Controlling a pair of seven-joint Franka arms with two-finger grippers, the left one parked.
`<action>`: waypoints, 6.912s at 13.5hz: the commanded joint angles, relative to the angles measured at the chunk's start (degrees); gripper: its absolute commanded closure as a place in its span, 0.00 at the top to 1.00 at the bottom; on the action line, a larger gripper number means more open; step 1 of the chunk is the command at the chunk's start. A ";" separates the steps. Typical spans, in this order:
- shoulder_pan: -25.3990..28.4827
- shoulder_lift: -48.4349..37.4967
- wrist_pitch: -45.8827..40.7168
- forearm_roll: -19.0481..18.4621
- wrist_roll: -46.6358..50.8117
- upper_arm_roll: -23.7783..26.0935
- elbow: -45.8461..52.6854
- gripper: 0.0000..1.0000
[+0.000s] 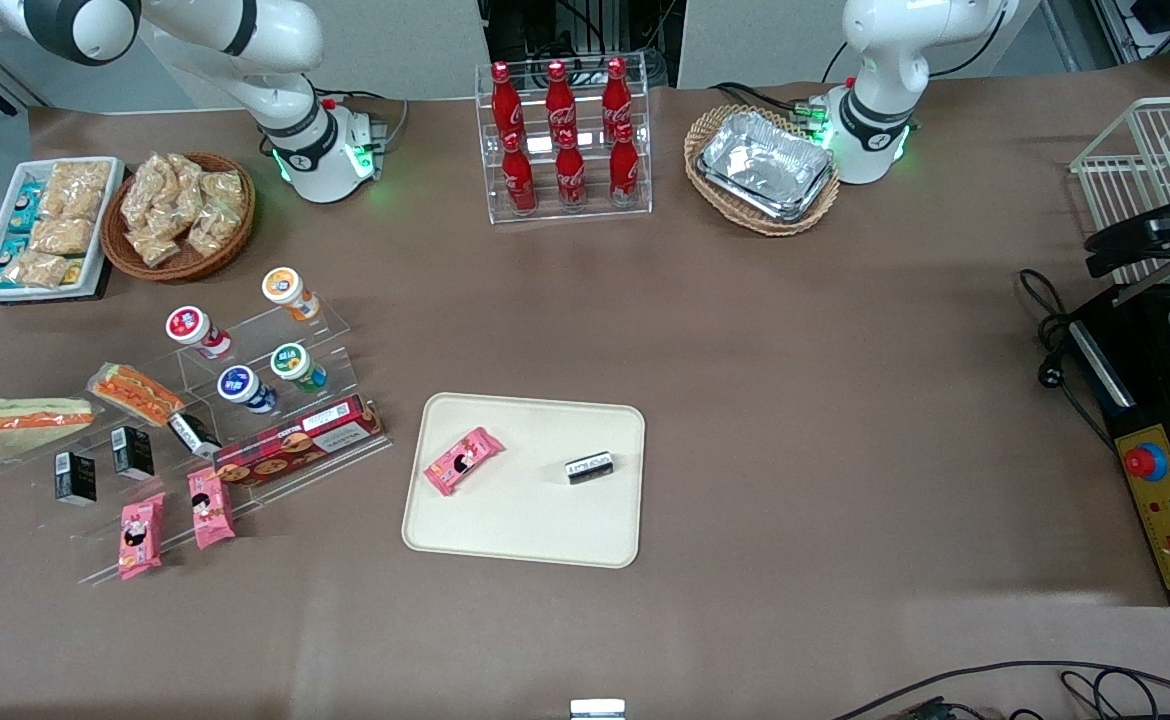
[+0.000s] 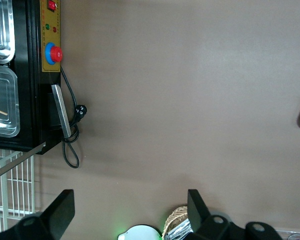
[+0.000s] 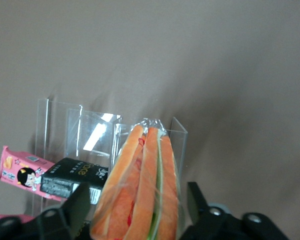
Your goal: Place sandwich on tray
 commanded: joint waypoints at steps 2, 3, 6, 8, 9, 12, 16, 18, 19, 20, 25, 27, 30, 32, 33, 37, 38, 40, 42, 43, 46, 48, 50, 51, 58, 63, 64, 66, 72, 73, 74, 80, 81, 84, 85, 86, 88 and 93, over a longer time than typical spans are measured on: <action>0.35 0.00 1.09 2.76 -11.00 -0.27 0.36 0.00; 0.27 0.08 1.09 3.29 -11.46 -0.27 0.97 0.00; 0.01 0.26 -2.58 3.03 -11.73 -0.53 6.15 0.00; 0.09 0.00 -9.51 3.03 -11.38 -1.31 12.81 0.00; 0.35 -0.18 -11.20 3.12 -11.12 -1.76 14.93 0.00; 2.28 -1.32 -13.75 3.03 -5.97 -0.97 16.62 0.00; 12.37 -1.85 -18.07 2.85 13.80 -0.62 18.65 0.00; 17.56 -1.85 -18.07 3.03 22.85 -0.36 18.65 0.00; 20.72 -1.76 -18.07 3.12 28.29 -0.35 18.56 0.00; 24.40 -1.33 -17.98 2.77 33.66 -0.44 18.56 0.00; 36.73 4.55 -15.35 3.12 49.34 -0.36 18.38 0.00; 39.98 7.10 -13.60 3.29 55.47 0.95 18.29 0.00; 42.01 10.89 -9.20 3.12 63.92 5.87 18.12 0.00; 42.10 12.73 -7.27 3.47 66.13 9.03 17.94 0.00; 42.11 13.87 -6.04 3.30 67.53 11.14 17.94 0.00; 44.47 19.76 4.84 3.03 76.41 15.46 17.94 0.00; 44.74 20.99 6.26 3.03 77.47 15.55 18.03 0.00; 45.27 21.53 6.72 3.03 77.92 15.55 18.21 0.00; 45.44 22.31 7.76 3.03 77.92 15.55 18.56 0.00; 45.36 22.15 7.94 3.03 77.83 15.47 18.56 0.00; 44.74 21.62 7.60 2.59 77.74 14.94 18.64 0.00; 44.39 21.18 8.03 2.07 76.34 13.46 19.08 0.00; 44.22 21.44 8.12 1.98 73.79 12.13 19.44 0.00; 44.21 21.62 8.30 1.89 73.61 12.04 19.44 0.01; 45.09 23.37 12.51 1.62 75.99 12.13 19.79 0.99; 45.01 23.02 12.43 1.62 75.99 12.13 20.05 1.00; 44.48 22.67 11.73 1.62 75.72 12.04 20.05 1.00; 43.61 20.49 7.27 1.62 74.93 11.86 20.05 1.00; 40.70 4.33 -5.93 0.93 48.08 10.82 20.05 1.00; 40.61 1.87 -7.24 -0.12 43.25 10.29 20.05 1.00; 40.44 -0.25 -9.43 -1.53 38.94 10.02 19.96 1.00; 33.17 -10.54 -25.87 -9.45 21.52 10.71 18.91 1.00; 29.23 -11.86 -27.72 -10.49 17.84 13.77 18.82 1.00; 9.56 -17.56 -30.46 -18.21 11.39 34.57 16.03 1.00; 7.32 -19.67 -29.59 -19.80 11.12 37.15 13.57 1.00; 7.04 -21.26 -28.97 -21.13 10.08 37.17 11.98 1.00; 6.86 -23.54 -26.00 -21.67 2.20 35.35 7.68 1.00; 7.56 -22.94 -21.67 -20.79 -11.55 25.51 5.37 1.00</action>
